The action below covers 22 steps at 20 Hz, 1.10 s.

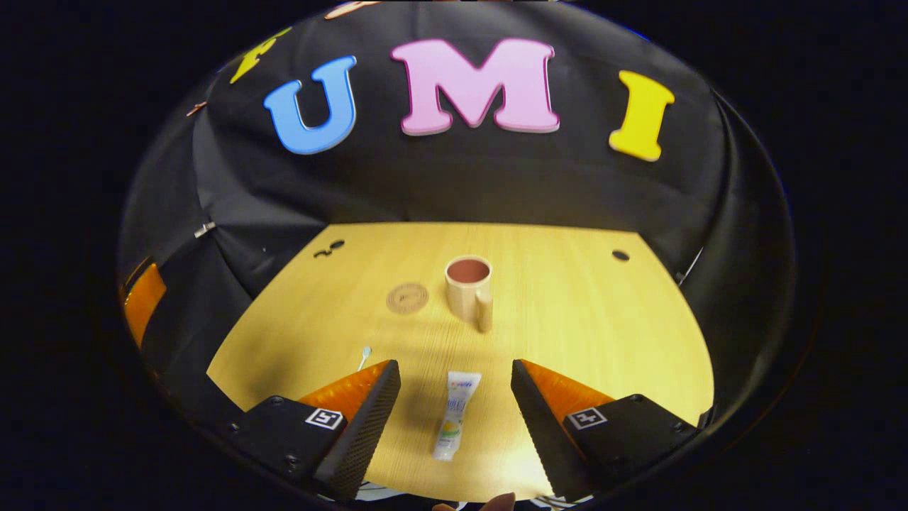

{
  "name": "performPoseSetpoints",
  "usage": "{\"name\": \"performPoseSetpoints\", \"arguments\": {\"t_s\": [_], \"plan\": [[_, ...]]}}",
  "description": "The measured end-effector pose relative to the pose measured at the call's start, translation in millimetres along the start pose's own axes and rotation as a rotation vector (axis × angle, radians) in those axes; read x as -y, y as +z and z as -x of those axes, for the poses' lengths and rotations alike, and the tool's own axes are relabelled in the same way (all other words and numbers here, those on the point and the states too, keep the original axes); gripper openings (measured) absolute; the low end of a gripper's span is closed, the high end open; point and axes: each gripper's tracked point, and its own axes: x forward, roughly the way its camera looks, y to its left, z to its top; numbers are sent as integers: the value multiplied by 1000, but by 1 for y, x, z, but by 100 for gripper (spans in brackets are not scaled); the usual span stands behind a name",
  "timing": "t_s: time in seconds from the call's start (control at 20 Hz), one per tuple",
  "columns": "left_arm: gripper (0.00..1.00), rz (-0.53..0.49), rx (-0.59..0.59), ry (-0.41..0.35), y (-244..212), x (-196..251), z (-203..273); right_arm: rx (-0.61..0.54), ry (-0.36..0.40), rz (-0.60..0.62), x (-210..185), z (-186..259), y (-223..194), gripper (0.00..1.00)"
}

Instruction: Put the toothbrush and toothpaste on the desktop into the cup, then pick up the cup and place it on the coaster on the desktop.

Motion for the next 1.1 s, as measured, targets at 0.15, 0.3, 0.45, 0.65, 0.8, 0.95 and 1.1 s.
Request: {"name": "performPoseSetpoints", "arguments": {"t_s": [0.15, 0.3, 0.45, 0.65, 0.8, 0.95, 1.1], "plan": [[97, -23, -56, 14, -26, -9, 3, -154, -10, -23, -1, -39, -46, 98], [97, -29, -112, 27, -49, -16, 2, -261, -24, -33, 1, -68, -78, 97], [97, -20, -169, 46, -73, -19, -5, -352, -35, -62, 0, -94, -102, 98], [97, 19, -273, 35, -109, -7, -21, -429, -36, -77, 0, -110, -115, 94], [97, 46, -370, -11, -137, 12, -38, -484, -62, -88, 6, -117, -126, 71], [98, 46, -499, -51, -169, 29, -55, -504, -89, -105, 14, -120, -130, 55], [98, 49, -631, -88, -202, 46, -70, -512, -37, -105, 12, -121, -130, 24]]}}
